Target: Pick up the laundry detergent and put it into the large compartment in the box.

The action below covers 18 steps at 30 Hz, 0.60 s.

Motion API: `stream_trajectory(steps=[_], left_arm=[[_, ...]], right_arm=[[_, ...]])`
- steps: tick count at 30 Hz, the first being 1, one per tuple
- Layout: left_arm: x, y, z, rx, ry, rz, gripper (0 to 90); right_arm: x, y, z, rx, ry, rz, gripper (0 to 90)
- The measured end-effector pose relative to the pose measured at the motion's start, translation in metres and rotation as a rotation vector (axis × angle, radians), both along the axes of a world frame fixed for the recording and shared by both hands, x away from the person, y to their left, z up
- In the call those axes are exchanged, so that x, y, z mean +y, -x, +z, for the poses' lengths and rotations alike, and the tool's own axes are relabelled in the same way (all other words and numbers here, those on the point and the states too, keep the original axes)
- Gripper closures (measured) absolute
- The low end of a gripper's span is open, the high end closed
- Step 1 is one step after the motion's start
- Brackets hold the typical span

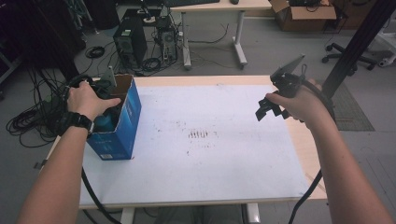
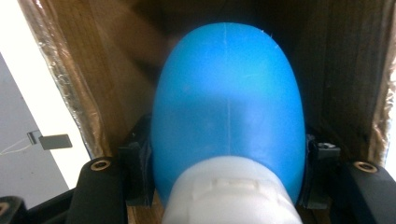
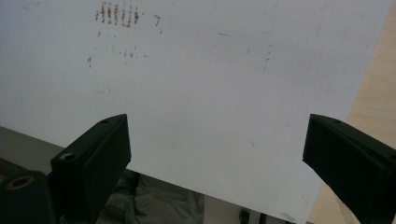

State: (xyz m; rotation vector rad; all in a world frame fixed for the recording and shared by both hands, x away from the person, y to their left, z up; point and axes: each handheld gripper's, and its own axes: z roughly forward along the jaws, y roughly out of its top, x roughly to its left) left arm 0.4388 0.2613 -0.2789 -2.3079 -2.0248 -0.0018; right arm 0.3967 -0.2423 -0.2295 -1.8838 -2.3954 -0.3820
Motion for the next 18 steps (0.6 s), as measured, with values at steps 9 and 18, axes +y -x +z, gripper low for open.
stream_trajectory(steps=[9, 18], left_arm=[[-0.004, 0.002, 0.015, -0.015, -0.004, 0.0, 33.8], [-0.009, 0.007, 0.038, -0.052, -0.007, -0.013, 31.5]], right_arm=[[-0.003, 0.002, 0.001, -0.002, -0.004, -0.001, 7.8], [-0.004, 0.005, 0.002, -0.005, -0.01, -0.001, 7.8]])
